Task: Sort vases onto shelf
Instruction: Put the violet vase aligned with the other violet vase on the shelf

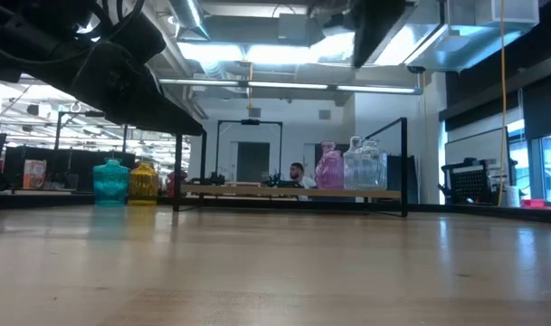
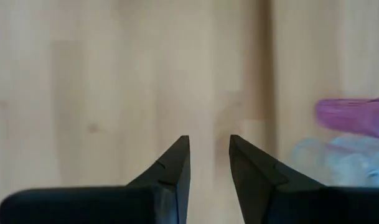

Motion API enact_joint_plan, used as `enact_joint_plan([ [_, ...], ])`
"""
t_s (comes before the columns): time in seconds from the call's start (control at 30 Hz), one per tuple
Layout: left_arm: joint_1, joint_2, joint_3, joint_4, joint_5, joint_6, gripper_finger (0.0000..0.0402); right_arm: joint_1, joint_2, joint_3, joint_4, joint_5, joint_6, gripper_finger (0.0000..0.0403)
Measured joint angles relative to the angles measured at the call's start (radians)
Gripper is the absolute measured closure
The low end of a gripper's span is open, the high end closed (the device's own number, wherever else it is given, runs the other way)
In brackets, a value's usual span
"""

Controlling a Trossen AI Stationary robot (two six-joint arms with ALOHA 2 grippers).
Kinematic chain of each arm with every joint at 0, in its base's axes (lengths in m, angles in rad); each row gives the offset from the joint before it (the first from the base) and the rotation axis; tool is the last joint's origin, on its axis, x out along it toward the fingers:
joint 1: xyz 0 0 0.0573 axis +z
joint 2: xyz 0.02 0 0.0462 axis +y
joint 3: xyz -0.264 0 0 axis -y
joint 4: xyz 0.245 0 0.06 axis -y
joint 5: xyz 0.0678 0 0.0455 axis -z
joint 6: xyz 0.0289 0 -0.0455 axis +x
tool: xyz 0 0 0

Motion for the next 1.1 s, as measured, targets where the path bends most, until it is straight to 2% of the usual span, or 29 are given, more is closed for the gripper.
enact_joint_plan([
  [0.33,0.0,0.0,0.0,0.027,0.001,-0.003,0.0309,0.272,-0.161,-0.182,-0.014,-0.02,0.355,0.0304],
  [0.57,0.0,0.0,0.0,0.036,0.001,-0.007,0.0309,0.475,-0.243,-0.31,0.004,-0.179,0.796,0.0304],
  [0.9,-0.054,0.0,0.0,0.03,0.063,-0.125,0.0309,0.778,-0.246,-0.369,0.043,-0.191,1.459,0.0304],
  [1.1,-0.097,0.0,0.0,0.03,0.027,-0.133,0.0309,0.899,-0.237,-0.406,0.125,-0.135,1.705,0.0304],
])
